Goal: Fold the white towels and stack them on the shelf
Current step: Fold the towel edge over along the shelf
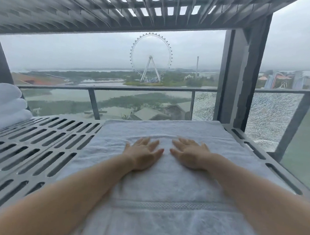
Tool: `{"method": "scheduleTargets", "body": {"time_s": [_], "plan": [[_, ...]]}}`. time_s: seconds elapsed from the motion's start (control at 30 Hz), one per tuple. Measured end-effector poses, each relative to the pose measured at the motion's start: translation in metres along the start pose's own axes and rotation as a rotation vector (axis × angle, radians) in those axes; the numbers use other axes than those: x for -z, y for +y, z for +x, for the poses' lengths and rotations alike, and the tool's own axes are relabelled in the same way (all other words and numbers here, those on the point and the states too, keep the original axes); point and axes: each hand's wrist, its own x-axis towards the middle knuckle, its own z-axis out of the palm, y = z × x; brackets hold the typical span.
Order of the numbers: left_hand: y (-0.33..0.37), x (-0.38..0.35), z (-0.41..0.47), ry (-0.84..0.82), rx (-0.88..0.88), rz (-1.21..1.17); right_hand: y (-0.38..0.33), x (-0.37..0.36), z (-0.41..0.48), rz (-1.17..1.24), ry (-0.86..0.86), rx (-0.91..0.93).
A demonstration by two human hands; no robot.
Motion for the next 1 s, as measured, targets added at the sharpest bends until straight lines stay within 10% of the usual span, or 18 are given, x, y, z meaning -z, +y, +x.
{"method": "scheduleTargets", "body": {"time_s": [1.0], "plan": [[-0.072,0.021,0.18,0.051,-0.148,-0.039,0.023,0.035,0.178,0.145,0.223,-0.011]]}}
